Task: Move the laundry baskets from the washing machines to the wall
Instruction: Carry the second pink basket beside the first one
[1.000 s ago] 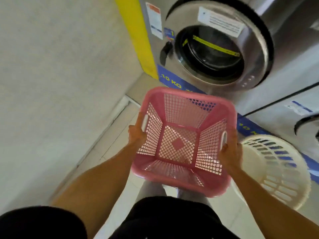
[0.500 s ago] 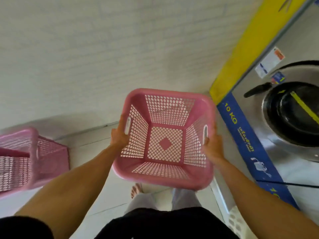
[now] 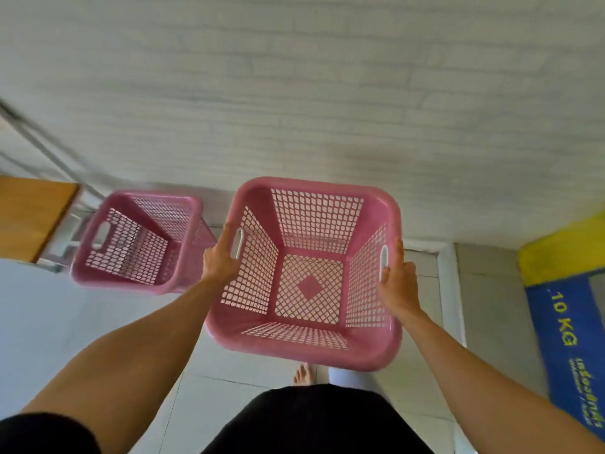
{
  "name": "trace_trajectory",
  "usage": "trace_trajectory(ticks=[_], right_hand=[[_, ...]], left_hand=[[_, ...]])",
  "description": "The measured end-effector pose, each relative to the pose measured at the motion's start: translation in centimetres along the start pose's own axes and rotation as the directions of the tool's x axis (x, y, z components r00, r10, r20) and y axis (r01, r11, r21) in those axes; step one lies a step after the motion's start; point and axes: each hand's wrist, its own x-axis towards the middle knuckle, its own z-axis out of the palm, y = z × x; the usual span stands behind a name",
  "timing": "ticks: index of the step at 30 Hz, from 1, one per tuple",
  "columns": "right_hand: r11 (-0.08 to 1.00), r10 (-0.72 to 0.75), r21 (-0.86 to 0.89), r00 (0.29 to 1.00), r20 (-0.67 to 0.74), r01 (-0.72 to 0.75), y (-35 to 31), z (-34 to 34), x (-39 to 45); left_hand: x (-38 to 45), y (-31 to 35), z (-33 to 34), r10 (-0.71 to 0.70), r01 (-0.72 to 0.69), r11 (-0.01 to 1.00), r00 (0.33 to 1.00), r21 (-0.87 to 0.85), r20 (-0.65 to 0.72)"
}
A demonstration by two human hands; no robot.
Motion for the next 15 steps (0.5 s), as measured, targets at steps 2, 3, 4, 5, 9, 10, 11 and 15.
trace_trajectory(ticks=[2, 3, 4, 5, 9, 10, 11, 15], right_hand=[[1.000, -0.014, -0.005, 1.000, 0.025, 0.014, -1.6, 1.7, 1.2], [1.000, -0.020, -0.007, 0.999, 0.046, 0.021, -2.2, 2.6, 1.9], [1.000, -0.027, -0.004, 0.997, 0.068, 0.028, -2.9, 3.4, 2.6], [0.999, -0.034, -0.010, 0.995, 0.090, 0.035, -3.5, 4.3, 3.4], [0.997, -0.052, -0.052, 0.985, 0.166, 0.062, -5.6, 8.3, 6.6], [0.997, -0.052, -0.049, 0.982, 0.184, 0.062, -6.0, 9.3, 7.3], [0.997, -0.056, -0.047, 0.977, 0.204, 0.067, -6.4, 10.2, 8.1], [0.986, -0.102, -0.100, 0.952, 0.287, 0.136, -7.8, 13.1, 10.3]], left_hand=[[0.9, -1.3, -1.2, 0.019, -0.021, 0.999, 0.998, -0.024, -0.066], [1.4, -1.9, -1.7, 0.028, -0.034, 0.998, 0.995, -0.060, -0.094], [1.9, -2.5, -2.2, 0.025, -0.034, 0.996, 0.994, -0.085, -0.107], [2.5, -3.0, -2.5, 0.008, -0.016, 0.997, 0.994, -0.079, -0.111], [5.9, -6.3, -2.8, -0.144, 0.135, 0.988, 0.981, -0.070, -0.130], [6.9, -7.2, -2.8, -0.173, 0.166, 0.984, 0.975, -0.062, -0.140], [7.8, -8.1, -2.8, -0.194, 0.188, 0.981, 0.970, -0.053, -0.147], [10.6, -12.4, -2.4, -0.243, 0.223, 0.966, 0.954, -0.130, -0.174]])
